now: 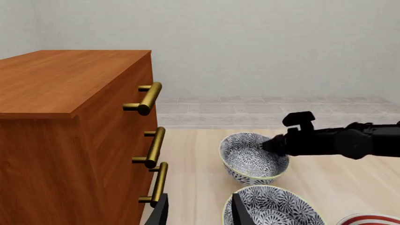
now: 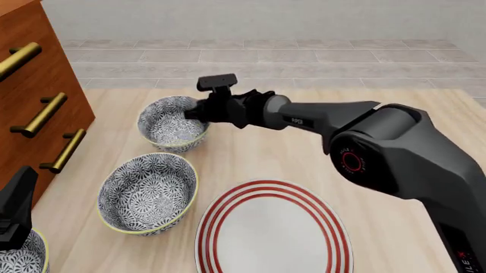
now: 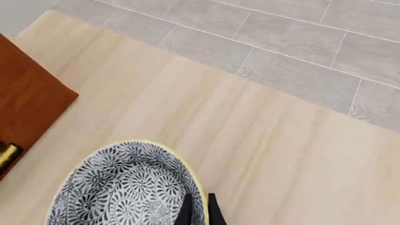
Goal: Pick up the bowl and put it in the front on the plate.
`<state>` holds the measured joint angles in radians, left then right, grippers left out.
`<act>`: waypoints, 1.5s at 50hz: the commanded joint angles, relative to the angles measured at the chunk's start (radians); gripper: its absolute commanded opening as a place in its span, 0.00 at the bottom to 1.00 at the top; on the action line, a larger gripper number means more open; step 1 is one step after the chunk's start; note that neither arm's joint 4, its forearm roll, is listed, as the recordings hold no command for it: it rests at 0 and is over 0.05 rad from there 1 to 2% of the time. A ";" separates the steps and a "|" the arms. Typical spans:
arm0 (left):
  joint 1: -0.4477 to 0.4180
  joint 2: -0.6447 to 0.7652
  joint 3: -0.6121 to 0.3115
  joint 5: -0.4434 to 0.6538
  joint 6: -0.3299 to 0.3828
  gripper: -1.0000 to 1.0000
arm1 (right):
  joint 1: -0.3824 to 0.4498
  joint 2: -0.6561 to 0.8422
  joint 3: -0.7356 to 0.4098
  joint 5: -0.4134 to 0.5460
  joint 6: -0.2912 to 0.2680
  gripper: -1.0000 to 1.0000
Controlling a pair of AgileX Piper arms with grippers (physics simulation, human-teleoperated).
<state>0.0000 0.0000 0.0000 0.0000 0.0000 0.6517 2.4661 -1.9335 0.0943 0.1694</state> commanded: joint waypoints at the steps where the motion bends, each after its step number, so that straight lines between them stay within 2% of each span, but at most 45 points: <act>1: 0.000 0.000 0.000 0.000 0.000 1.00 | 0.023 -0.055 0.104 -0.058 0.014 0.00; 5: 0.000 0.000 0.000 0.000 0.000 1.00 | 0.015 -0.076 0.123 -0.064 0.000 0.00; 7: 0.000 0.000 0.000 0.000 0.000 1.00 | -0.026 -0.072 0.093 -0.045 -0.068 0.00; 8: 0.000 0.000 0.000 0.000 0.000 1.00 | -0.026 -0.072 0.093 -0.045 -0.068 0.00; 10: 0.000 0.000 0.000 0.000 0.000 1.00 | -0.075 -0.073 0.069 -0.029 -0.131 0.00; 19: 0.000 0.000 0.000 0.000 0.000 1.00 | -0.117 -0.136 0.138 -0.044 -0.174 0.00; 34: 0.000 0.000 0.000 0.000 0.000 1.00 | -0.123 -0.238 0.248 -0.073 -0.188 0.00; 60: 0.000 0.000 0.000 0.000 0.000 1.00 | -0.103 -0.530 0.565 -0.149 -0.162 0.00; 75: 0.000 0.000 0.000 0.000 0.000 1.00 | -0.097 -0.697 0.714 -0.144 -0.175 0.00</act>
<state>0.0000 0.0000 0.0000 0.0000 0.0000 0.5487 1.8834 -1.3127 -0.0492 -0.0050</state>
